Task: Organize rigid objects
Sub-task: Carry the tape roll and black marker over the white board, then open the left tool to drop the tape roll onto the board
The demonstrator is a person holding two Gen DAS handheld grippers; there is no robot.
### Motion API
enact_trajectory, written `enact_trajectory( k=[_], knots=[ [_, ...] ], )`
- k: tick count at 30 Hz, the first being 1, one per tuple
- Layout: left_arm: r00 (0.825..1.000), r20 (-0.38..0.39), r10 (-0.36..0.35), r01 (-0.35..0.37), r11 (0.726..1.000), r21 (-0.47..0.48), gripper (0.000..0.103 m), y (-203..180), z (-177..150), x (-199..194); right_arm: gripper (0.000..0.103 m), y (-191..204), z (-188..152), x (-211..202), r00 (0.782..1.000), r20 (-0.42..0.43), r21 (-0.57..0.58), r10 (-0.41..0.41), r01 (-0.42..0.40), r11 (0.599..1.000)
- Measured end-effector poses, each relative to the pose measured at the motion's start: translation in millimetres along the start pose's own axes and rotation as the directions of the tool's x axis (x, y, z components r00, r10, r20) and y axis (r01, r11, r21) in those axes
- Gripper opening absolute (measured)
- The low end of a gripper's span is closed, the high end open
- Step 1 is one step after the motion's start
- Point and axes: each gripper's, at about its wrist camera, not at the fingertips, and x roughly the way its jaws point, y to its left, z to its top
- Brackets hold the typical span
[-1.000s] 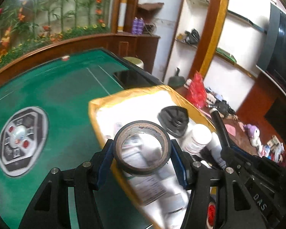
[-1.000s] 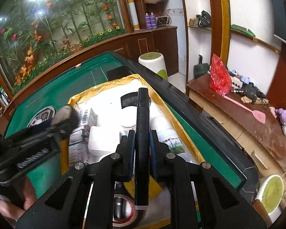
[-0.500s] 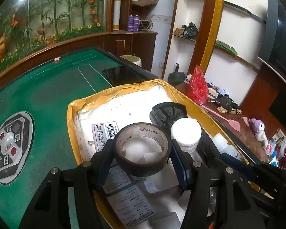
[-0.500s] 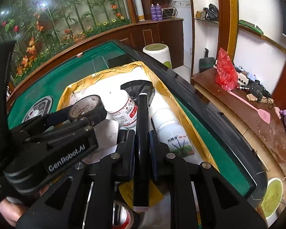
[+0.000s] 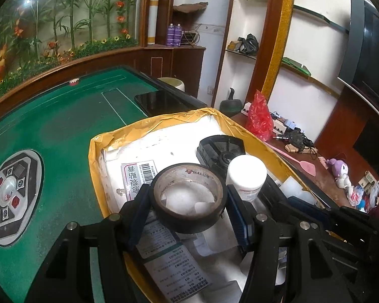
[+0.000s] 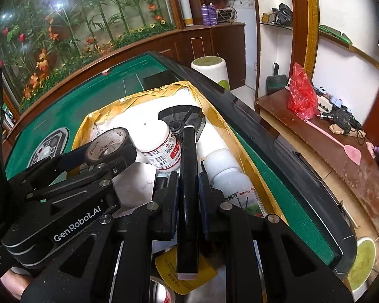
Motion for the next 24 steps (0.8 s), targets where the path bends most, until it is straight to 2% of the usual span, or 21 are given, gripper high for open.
enact_trajectory(
  k=[9,16,24],
  knots=[
    [1.0,0.005,-0.001,0.001,1.0,-0.001,0.061,-0.4,-0.2,-1.1,0.015,2.6,1.0,0.2,1.0,0.001,-0.015,-0.016,0.016,1.0],
    [1.0,0.0,-0.009,0.009,1.0,-0.005,0.068,0.3,0.5,-1.3,0.015,7.0,0.3,-4.2,0.999,0.008,-0.047,-0.045,0.045,0.998],
    [1.0,-0.005,-0.003,0.003,1.0,-0.004,0.07,0.0,-0.3,-0.7,0.015,6.9,-0.2,-7.9,0.999,0.011,-0.05,-0.053,0.053,0.997]
  ],
)
